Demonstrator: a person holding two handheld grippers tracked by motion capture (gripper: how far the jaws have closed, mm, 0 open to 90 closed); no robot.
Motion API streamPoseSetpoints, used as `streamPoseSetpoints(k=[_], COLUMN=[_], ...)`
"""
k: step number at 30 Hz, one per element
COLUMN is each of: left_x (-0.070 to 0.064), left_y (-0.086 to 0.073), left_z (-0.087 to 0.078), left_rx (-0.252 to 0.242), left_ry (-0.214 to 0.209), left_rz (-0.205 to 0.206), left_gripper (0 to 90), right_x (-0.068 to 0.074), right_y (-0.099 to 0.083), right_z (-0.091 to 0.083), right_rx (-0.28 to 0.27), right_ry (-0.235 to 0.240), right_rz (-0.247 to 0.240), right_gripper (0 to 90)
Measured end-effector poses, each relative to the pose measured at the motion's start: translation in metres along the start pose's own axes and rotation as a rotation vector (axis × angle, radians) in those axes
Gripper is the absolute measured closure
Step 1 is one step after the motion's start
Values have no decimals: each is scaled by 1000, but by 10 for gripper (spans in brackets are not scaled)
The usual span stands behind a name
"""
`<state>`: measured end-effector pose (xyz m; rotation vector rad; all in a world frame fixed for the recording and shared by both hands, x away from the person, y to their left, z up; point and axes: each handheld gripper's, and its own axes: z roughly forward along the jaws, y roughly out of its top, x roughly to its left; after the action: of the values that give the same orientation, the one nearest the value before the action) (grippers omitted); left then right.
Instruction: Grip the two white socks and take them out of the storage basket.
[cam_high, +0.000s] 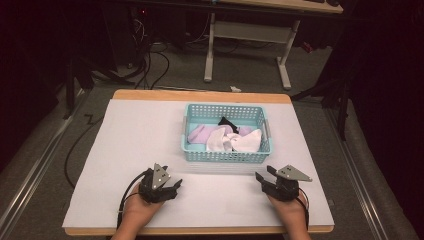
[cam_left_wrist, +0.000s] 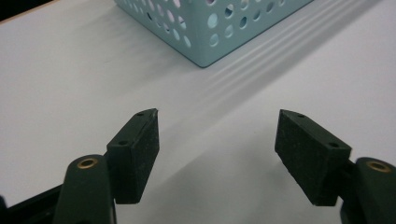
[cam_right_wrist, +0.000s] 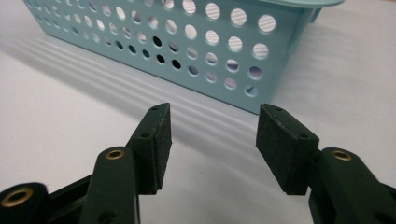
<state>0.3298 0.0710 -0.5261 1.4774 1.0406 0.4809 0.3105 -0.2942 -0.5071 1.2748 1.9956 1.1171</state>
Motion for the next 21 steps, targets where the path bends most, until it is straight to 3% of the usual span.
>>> streamPoseSetpoints(k=[3,6,21], left_x=[0,1,-1], left_y=[0,1,0], left_z=[0,0,-1], left_rx=[10,5,-3], left_ry=[-5,-8,-3], left_rz=[4,-17,3], left_gripper=[311,311,311], right_x=[0,0,0], right_y=[0,0,0], right_z=[0,1,2], right_rx=[-1,7,15], right_ry=[-8,-19,-6], right_rz=[6,12,-3], right_gripper=[461,461,407])
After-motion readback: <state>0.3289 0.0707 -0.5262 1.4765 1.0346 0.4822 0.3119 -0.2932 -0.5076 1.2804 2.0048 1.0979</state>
